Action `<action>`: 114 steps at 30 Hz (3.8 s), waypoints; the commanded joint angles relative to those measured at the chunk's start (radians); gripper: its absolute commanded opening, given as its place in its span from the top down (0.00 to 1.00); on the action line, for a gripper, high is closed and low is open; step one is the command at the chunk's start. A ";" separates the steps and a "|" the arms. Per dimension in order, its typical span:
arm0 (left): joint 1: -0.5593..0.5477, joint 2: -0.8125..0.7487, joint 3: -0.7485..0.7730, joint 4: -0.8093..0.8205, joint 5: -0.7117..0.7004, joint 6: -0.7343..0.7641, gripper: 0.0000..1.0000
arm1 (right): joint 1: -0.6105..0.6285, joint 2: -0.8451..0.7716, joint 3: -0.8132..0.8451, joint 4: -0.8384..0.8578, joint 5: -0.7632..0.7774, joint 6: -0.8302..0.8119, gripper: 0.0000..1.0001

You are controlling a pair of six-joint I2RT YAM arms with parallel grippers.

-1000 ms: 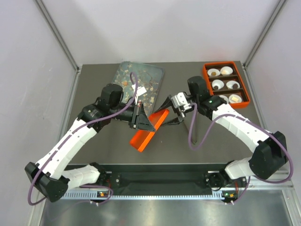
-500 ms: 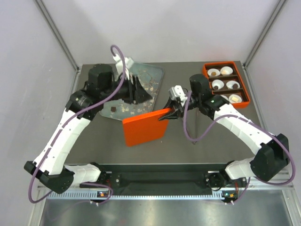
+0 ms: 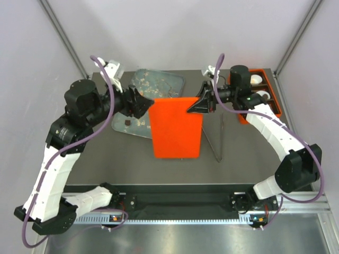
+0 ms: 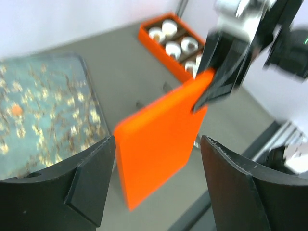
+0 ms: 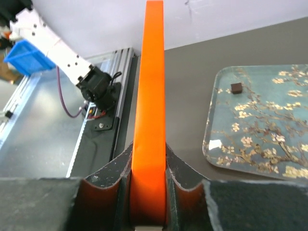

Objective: Pack the chocolate

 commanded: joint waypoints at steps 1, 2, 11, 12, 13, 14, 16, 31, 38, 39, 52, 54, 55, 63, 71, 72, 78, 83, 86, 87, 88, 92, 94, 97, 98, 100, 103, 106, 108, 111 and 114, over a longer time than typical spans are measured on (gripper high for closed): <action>0.002 -0.006 -0.093 -0.074 0.041 0.054 0.23 | -0.047 -0.032 0.044 0.142 -0.059 0.147 1.00; 0.002 -0.011 -0.110 -0.086 0.058 0.058 0.23 | -0.054 -0.033 0.046 0.182 -0.064 0.185 1.00; 0.002 0.002 -0.218 -0.034 0.116 0.099 0.21 | -0.064 -0.096 -0.014 0.476 -0.105 0.475 1.00; 0.002 0.011 -0.220 -0.019 0.136 0.104 0.21 | -0.063 -0.102 -0.023 0.514 -0.112 0.493 1.00; 0.002 0.014 -0.230 -0.007 0.183 0.110 0.21 | -0.063 -0.106 -0.028 0.532 -0.119 0.509 1.00; 0.002 0.014 -0.238 0.014 0.217 0.111 0.21 | -0.061 -0.110 -0.031 0.547 -0.122 0.536 1.00; 0.002 0.014 -0.269 0.073 0.322 0.101 0.22 | -0.058 -0.119 -0.040 0.594 -0.124 0.576 1.00; 0.002 -0.029 -0.470 0.623 0.615 -0.405 1.00 | -0.147 -0.106 -0.030 0.690 0.052 0.746 0.38; 0.007 0.092 -0.393 0.614 0.509 -0.449 1.00 | -0.374 -0.044 0.053 0.556 0.359 1.082 0.24; 0.010 0.104 -0.384 0.624 0.492 -0.471 1.00 | -0.420 -0.061 0.011 0.571 0.412 1.121 0.24; 0.139 0.350 -0.393 1.287 0.392 -1.022 1.00 | -0.420 -0.526 -0.367 0.156 0.953 1.170 0.20; 0.139 0.408 -0.379 1.419 0.401 -1.108 1.00 | -0.405 -0.593 -0.433 0.153 0.956 1.176 0.20; 0.137 0.426 -0.378 1.455 0.398 -1.136 1.00 | -0.403 -0.610 -0.445 0.121 0.958 1.175 0.21; 0.097 0.591 -0.332 1.688 0.372 -1.249 1.00 | -0.348 -0.672 -0.559 0.127 0.978 1.201 0.20; 0.047 0.741 -0.241 1.737 0.400 -1.268 1.00 | -0.333 -0.584 -0.646 0.419 0.941 1.224 0.39; 0.047 0.753 -0.243 1.751 0.398 -1.275 1.00 | -0.333 -0.586 -0.660 0.444 0.944 1.225 0.44; 0.048 0.851 -0.224 1.780 0.414 -1.292 1.00 | -0.334 -0.589 -0.735 0.614 1.000 1.224 0.69; 0.050 0.937 -0.200 1.799 0.452 -1.320 0.86 | -0.336 -0.552 -0.764 0.710 1.042 1.247 1.00; 0.056 0.944 -0.219 1.780 0.467 -1.300 0.64 | -0.345 -0.506 -0.745 0.743 1.059 1.239 1.00; 0.059 0.941 -0.230 1.774 0.466 -1.292 0.58 | -0.351 -0.491 -0.734 0.754 1.057 1.245 1.00; 0.063 0.930 -0.239 1.759 0.466 -1.285 0.45 | -0.357 -0.474 -0.725 0.780 1.053 1.250 1.00; 0.103 0.884 -0.333 1.730 0.470 -1.254 0.19 | -0.414 -0.388 -0.646 0.832 1.033 1.273 1.00; 0.119 0.846 -0.379 1.669 0.473 -1.207 0.17 | -0.426 -0.368 -0.607 0.838 1.033 1.270 1.00; 0.142 0.789 -0.423 1.563 0.475 -1.113 0.16 | -0.466 -0.331 -0.571 0.842 1.033 1.268 1.00; 0.149 0.775 -0.431 1.480 0.477 -1.089 0.15 | -0.492 -0.314 -0.567 0.852 1.031 1.268 1.00; 0.152 0.722 -0.459 1.402 0.469 -1.001 0.15 | -0.521 -0.294 -0.547 0.852 1.027 1.270 1.00; 0.152 0.642 -0.447 1.155 0.440 -0.830 0.15 | -0.581 -0.239 -0.516 0.868 1.008 1.271 1.00; 0.152 0.559 -0.413 0.884 0.395 -0.640 0.16 | -0.630 -0.185 -0.508 0.914 1.008 1.291 1.00; 0.152 0.487 -0.411 0.733 0.351 -0.559 0.15 | -0.657 -0.147 -0.498 0.915 1.007 1.310 1.00; 0.152 0.384 -0.431 0.612 0.303 -0.418 0.14 | -0.672 -0.103 -0.478 0.914 1.025 1.317 1.00; 0.152 0.300 -0.469 0.518 0.276 -0.318 0.14 | -0.677 -0.066 -0.474 0.918 1.062 1.317 1.00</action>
